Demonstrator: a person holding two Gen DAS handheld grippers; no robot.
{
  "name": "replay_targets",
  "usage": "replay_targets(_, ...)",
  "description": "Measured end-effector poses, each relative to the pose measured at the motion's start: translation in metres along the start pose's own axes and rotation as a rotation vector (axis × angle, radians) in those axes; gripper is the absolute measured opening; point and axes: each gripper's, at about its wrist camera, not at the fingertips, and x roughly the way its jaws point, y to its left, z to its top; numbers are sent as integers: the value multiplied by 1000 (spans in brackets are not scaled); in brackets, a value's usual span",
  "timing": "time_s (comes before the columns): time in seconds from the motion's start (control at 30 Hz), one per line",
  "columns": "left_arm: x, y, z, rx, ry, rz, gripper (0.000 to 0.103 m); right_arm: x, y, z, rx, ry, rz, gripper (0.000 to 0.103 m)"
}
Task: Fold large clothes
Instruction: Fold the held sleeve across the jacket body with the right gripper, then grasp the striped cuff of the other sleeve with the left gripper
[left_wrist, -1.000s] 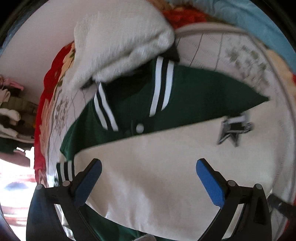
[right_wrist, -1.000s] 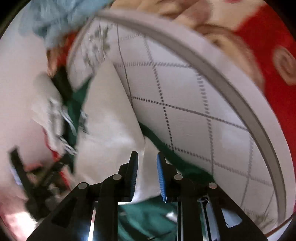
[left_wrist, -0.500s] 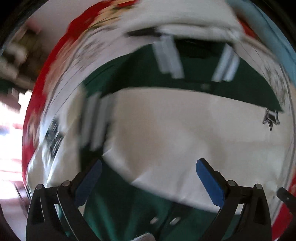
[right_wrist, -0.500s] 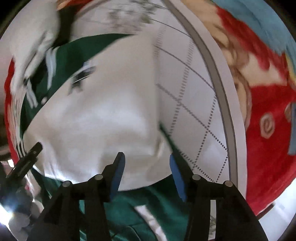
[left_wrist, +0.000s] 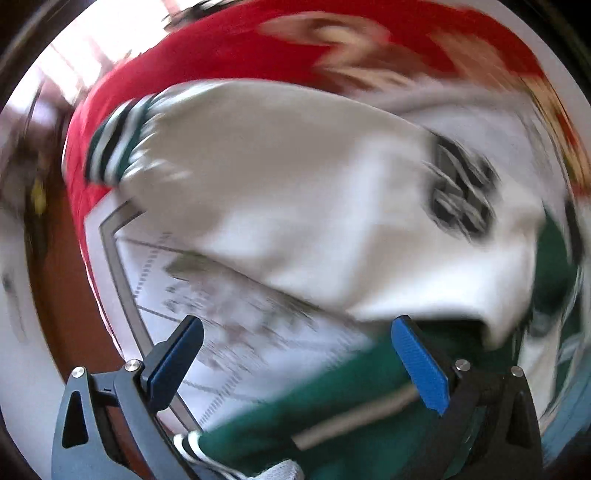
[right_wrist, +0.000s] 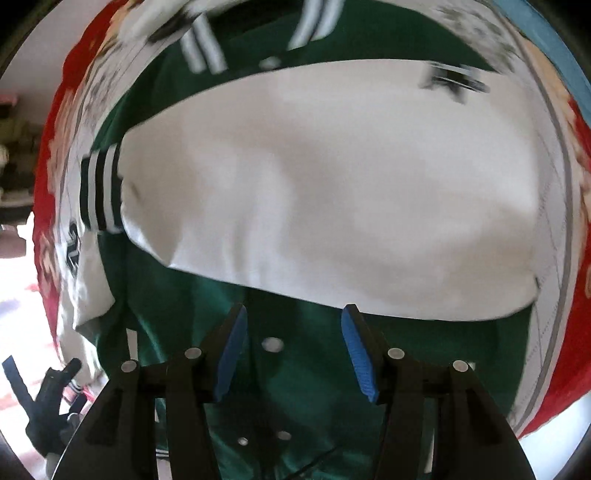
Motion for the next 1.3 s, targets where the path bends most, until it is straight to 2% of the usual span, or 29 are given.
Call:
replay_targets(0.13,23,56,33,-211,28,-66,103,13,34,-2,-20,10,-22,55)
replay_targets(0.2,35,72,47,-272,27,-79,103,20,47,-1,-16,9,-27,55)
replay_targets(0.37,58,100,84,-367,25,-76,103,26,75,-2,-1,-6,-22,55)
replay_targets(0.47,59,106,111,-382,-47,-21,100,26,90,-2,-16,-24,-26,55)
replay_targets(0.5,55,107,118,-380,-80,-1,90,26,95,-2,-23,-28,-30,55)
replay_targets(0.53,52,107,125,-377,-111,24,73,26,99,-2,-29,-31,-32,55)
replay_targets(0.57,49,107,131,-374,-132,34,64,25,101,-2,-34,-33,-30,55)
replay_targets(0.6,45,107,141,-365,-166,44,39,26,106,-2,-36,-36,-31,55)
replay_targets(0.63,43,106,149,-356,-189,51,24,25,107,-1,-39,-39,-31,55)
replay_targets(0.67,39,105,159,-347,-213,42,22,24,109,-2,-41,-45,-28,55)
replay_targets(0.8,15,88,198,-253,-321,30,16,22,108,-2,-43,-61,-26,55)
replay_targets(0.87,-7,76,201,-179,-386,38,15,18,102,-2,-36,-74,-30,55)
replay_targets(0.93,-35,52,209,-83,-470,40,15,12,100,0,-40,-107,-91,55)
replay_targets(0.97,-51,34,207,-32,-508,43,15,8,97,1,-52,-125,-134,61)
replay_targets(1.03,-84,-1,194,90,-590,41,14,4,103,7,-92,-172,-288,70)
replay_targets(1.13,-119,-57,165,239,-659,18,14,3,111,18,-127,-222,-374,71)
replay_targets(1.2,-138,-97,142,350,-702,-4,13,5,118,28,-144,-241,-388,72)
replay_targets(1.3,-160,-151,98,535,-752,-51,13,0,115,38,-129,-252,-345,72)
